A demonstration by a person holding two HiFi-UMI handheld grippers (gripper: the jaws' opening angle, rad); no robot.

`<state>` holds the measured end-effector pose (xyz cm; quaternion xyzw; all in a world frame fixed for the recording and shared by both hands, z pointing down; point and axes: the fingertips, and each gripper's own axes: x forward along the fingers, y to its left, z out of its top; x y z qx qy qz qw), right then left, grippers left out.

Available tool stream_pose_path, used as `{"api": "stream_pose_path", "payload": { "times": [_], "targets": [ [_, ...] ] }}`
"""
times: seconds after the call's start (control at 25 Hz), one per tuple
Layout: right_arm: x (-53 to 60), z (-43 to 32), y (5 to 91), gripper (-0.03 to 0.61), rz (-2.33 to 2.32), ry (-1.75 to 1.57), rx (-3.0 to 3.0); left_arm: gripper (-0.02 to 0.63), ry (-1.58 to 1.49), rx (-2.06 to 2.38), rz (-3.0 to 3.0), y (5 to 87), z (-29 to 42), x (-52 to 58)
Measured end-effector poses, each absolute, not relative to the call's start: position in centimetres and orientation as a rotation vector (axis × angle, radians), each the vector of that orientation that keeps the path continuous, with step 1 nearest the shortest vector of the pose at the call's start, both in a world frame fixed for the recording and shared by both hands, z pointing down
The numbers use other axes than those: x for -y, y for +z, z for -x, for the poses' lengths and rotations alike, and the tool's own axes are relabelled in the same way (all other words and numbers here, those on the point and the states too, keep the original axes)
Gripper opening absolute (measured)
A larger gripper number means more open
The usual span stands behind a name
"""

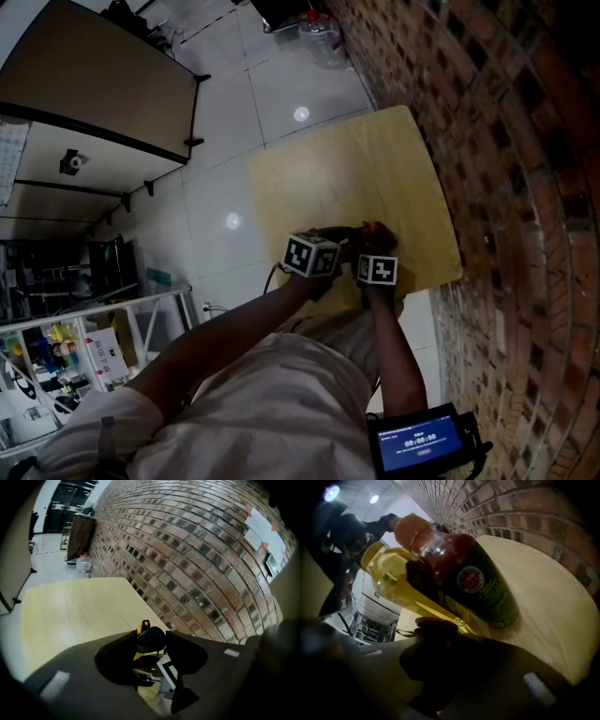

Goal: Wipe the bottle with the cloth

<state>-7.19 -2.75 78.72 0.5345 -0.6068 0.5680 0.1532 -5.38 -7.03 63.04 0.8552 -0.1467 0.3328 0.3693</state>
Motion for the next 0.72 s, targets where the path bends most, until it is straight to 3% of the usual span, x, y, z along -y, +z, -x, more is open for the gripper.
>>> {"api": "stream_pose_path", "payload": {
  "times": [0.16, 0.36, 0.48, 0.6, 0.72],
  "targets": [
    [0.4, 7.3, 77.8, 0.081, -1.586, 1.626, 1.765, 0.228, 0.865, 0.203, -2.256, 62.4, 5.3, 6.3],
    [-2.8, 7.3, 76.9, 0.081, -1.643, 1.641, 1.771, 0.388, 1.094, -0.034, -2.619, 61.1, 6.3, 6.1],
    [-4.1, 7.0, 76.0, 0.081, -1.657, 1.615, 1.811, 0.396, 1.437, -0.409, -2.998, 61.2, 6.7, 5.4],
    [-4.9, 6.5, 75.1, 0.081, -1.667, 1.599, 1.817, 0.402, 1.833, -1.068, -3.194, 62.6, 7.6, 4.3],
    [-4.9, 6.2, 74.2, 0.081, -1.657, 1.580, 1.845, 0.399, 1.998, -1.522, -3.209, 63.3, 7.1, 4.3]
  ]
}}
